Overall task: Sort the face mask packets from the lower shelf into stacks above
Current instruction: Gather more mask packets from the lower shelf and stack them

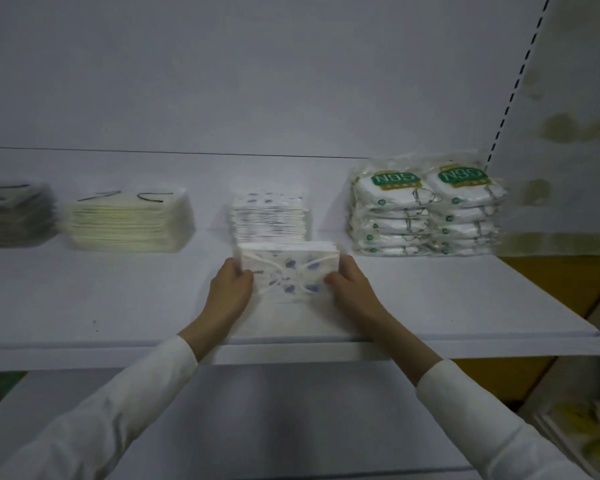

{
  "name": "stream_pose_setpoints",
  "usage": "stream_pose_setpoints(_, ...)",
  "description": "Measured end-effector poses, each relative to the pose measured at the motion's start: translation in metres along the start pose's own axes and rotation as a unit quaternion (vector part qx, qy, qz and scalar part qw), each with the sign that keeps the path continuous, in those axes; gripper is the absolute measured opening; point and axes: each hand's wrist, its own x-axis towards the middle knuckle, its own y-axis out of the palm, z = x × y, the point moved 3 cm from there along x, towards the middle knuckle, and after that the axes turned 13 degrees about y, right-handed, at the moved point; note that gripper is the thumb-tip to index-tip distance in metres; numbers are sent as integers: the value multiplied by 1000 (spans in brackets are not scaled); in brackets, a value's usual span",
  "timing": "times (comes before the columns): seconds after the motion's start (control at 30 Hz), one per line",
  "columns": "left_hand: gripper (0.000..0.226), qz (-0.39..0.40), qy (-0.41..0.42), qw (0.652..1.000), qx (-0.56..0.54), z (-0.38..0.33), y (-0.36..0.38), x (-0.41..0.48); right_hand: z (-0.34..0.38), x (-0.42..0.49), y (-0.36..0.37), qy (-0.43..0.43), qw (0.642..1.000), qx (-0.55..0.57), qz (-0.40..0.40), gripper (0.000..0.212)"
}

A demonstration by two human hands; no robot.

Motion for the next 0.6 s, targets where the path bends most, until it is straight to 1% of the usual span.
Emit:
stream_pose_setpoints(0.07, 22, 28, 35, 990, 131, 2, -3, 4, 0, 0, -8, -36, 995, -93, -18, 10)
stream_pose_setpoints(0.1, 20, 34, 62, 984, 164, 0, -5, 6, 2, 0, -12, -54, 989, -131, -30, 6)
stream_pose_setpoints(0.13, 20, 43, 83, 980, 175, -5, -9, 11, 8, 2, -15, -72, 984, -155, -44, 11)
stream_pose_setpoints(0.2, 24, 28, 111, 977, 181, -17, -21, 28, 27, 13, -18, -93, 981, -157, -72, 18)
stream_pose_setpoints(0.27, 24, -19, 134, 973, 185, -36, -40, 58, 60, 35, -21, -95, 979, -144, -107, 20)
stream_pose_setpoints(0.33, 28, -60, 149, 968, 194, -55, -58, 92, 96, 66, -22, -80, 982, -119, -127, 16)
stream_pose_setpoints(0.37, 25, -76, 150, 968, 187, -62, -65, 108, 113, 82, -21, -67, 985, -96, -127, 13)
stream_pose_setpoints(0.4, 14, -87, 145, 972, 163, -66, -71, 126, 127, 97, -20, -55, 988, -72, -128, 12)
stream_pose_setpoints(0.43, 9, -96, 130, 977, 140, -65, -75, 143, 138, 110, -19, -41, 989, -50, -129, 11)
stream_pose_setpoints(0.47, 22, -105, 106, 982, 119, -59, -77, 158, 145, 123, -16, -25, 990, -38, -130, 9)
stream_pose_setpoints(0.5, 28, -106, 84, 985, 107, -52, -76, 171, 148, 134, -13, -11, 991, -34, -129, 6)
stream_pose_setpoints(0.53, 26, -105, 67, 987, 102, -42, -73, 182, 149, 144, -10, 5, 991, -38, -128, 6)
stream_pose_setpoints(0.6, 11, -76, 45, 991, 104, -24, -63, 194, 143, 159, -5, 35, 988, -64, -135, 13)
